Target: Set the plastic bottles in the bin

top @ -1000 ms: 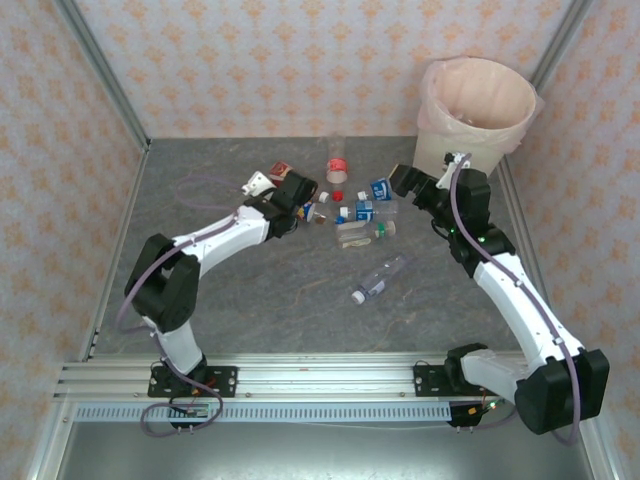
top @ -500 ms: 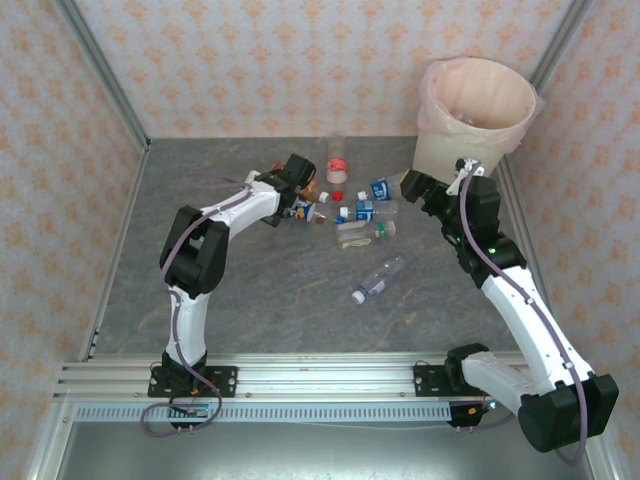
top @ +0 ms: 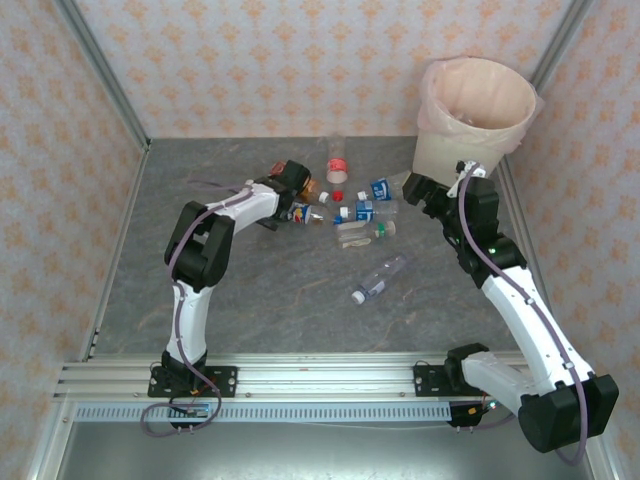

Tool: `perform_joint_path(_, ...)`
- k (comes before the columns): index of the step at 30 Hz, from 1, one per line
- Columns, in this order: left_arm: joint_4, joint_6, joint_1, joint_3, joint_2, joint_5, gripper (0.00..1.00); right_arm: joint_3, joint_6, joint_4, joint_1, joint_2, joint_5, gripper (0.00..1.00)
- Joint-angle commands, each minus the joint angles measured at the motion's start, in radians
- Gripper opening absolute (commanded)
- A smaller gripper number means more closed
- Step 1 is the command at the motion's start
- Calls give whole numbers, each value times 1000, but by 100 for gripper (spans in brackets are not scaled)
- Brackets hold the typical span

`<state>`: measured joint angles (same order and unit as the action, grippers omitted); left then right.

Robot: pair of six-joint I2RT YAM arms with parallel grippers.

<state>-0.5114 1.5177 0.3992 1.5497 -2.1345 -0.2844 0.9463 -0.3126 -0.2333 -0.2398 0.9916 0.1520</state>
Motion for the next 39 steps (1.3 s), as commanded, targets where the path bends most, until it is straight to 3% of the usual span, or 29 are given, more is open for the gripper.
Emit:
perform_joint_path(1, 35, -7, -5, -29, -4, 0, 74, 5, 11, -17, -6, -10, -25, 99)
perform_joint_path(7, 80, -49, -7, -47, -25, 15, 70, 6, 7, -25, -6, -11, -32, 99)
perform_joint_path(17, 216, -209, -20, -104, 13, 43, 53, 9, 3, -33, -5, -10, -37, 99)
perform_joint_path(29, 282, -475, -20, -155, 205, -27, 49, -23, 17, 23, -6, -9, 35, 99)
perform_joint_path(35, 434, -643, -19, -228, 337, 91, 48, -56, 11, 103, -6, -3, 110, 99)
perform_joint_path(39, 497, -724, -3, -234, 389, 232, 47, -75, 8, 167, -5, 24, 252, 99)
